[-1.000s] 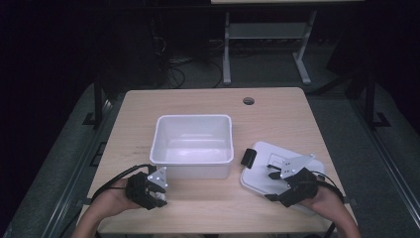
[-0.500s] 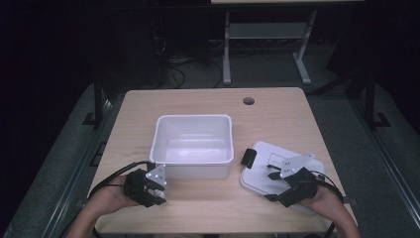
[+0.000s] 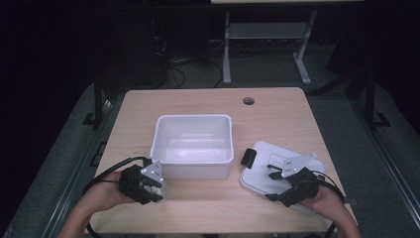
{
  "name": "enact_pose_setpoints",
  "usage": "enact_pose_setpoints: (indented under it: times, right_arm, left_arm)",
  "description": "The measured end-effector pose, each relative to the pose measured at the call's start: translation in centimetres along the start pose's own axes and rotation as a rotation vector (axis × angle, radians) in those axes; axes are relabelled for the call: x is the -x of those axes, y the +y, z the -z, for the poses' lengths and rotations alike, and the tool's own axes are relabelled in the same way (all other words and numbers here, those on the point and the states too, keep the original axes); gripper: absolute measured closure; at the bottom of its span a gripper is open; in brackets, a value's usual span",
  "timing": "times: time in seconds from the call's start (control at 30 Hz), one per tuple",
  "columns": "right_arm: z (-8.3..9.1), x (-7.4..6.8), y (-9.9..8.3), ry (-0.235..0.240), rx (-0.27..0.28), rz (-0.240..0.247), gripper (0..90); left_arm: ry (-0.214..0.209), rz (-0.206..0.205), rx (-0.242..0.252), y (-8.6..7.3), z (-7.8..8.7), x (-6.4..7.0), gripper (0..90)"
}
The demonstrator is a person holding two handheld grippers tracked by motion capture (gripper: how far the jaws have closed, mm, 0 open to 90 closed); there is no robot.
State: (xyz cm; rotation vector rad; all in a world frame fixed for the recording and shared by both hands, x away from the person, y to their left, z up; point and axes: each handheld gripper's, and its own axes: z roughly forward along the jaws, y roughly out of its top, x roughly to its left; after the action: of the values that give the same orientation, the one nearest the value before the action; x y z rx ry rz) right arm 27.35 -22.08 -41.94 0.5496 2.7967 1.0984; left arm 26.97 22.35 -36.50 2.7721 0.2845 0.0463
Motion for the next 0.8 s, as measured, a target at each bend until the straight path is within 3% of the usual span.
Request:
enact_pose_setpoints:
  times: [0.17, 0.8]
  right_arm:
    - [0.3, 0.0, -0.1, -0.002, 0.008, -0.019, 28.8]
    - [0.3, 0.1, -0.2, 0.001, 0.015, -0.018, 28.6]
  left_arm:
    - [0.008, -0.003, 0.005, 0.2, 1.4, -0.2, 60.0]
    - [0.032, 0.005, 0.018, 0.6, 4.7, -1.3, 60.0]
